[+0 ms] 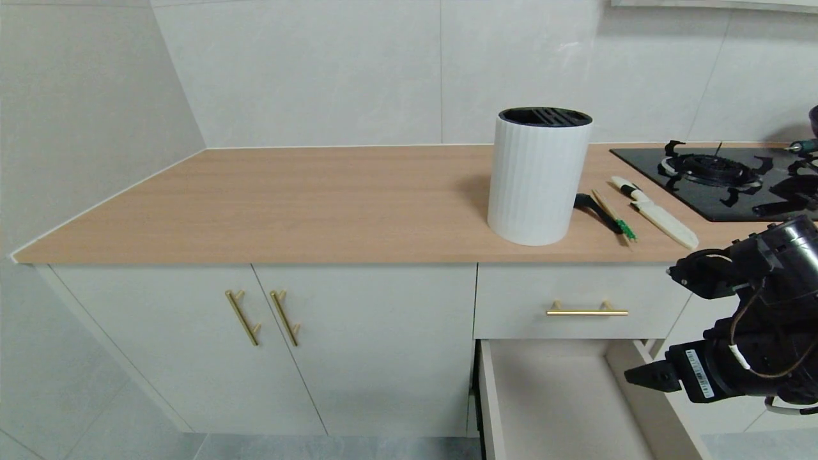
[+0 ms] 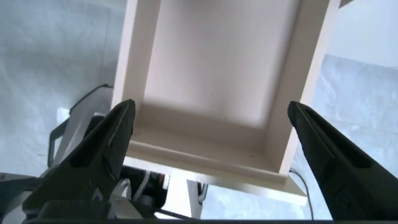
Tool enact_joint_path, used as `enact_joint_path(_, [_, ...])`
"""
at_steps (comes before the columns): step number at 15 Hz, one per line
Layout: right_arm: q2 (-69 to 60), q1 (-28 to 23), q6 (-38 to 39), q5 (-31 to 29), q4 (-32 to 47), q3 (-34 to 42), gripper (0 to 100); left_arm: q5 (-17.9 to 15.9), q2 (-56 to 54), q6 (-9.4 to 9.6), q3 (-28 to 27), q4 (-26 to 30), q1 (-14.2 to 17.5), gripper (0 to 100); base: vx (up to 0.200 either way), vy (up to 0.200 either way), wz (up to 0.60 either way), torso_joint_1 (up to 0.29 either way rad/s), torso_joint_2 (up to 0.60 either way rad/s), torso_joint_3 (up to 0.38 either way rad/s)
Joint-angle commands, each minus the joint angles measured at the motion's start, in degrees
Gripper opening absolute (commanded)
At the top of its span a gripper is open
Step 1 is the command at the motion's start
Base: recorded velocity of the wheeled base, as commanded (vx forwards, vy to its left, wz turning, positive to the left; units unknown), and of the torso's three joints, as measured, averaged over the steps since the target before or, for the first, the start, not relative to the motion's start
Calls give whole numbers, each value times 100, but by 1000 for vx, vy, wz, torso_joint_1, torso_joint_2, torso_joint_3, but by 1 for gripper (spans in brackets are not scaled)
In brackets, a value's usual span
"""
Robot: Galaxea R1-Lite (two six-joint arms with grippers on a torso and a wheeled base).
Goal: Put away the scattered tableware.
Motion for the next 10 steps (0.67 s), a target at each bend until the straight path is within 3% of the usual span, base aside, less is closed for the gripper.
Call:
enact_joint_path(1, [-93, 3, -8, -2, -28, -2, 100, 1, 7, 1, 0, -1, 3, 100, 0, 0, 0, 61, -159, -85])
enact_joint_path(4, [-119, -164, -69, -37, -801, -344, 100, 1, 7, 1, 0, -1, 3, 100, 0, 0, 0, 12, -28, -15])
enact_joint_path(8, [891, -832, -394, -72, -871, -1812, 100, 1, 7, 1, 0, -1, 3, 100, 0, 0, 0, 0, 0, 0])
enact_joint_path(10, [1383, -981, -385, -125, -951, -2199, 100, 1, 7, -8, 0, 8, 3, 100, 0, 0, 0, 0, 0, 0])
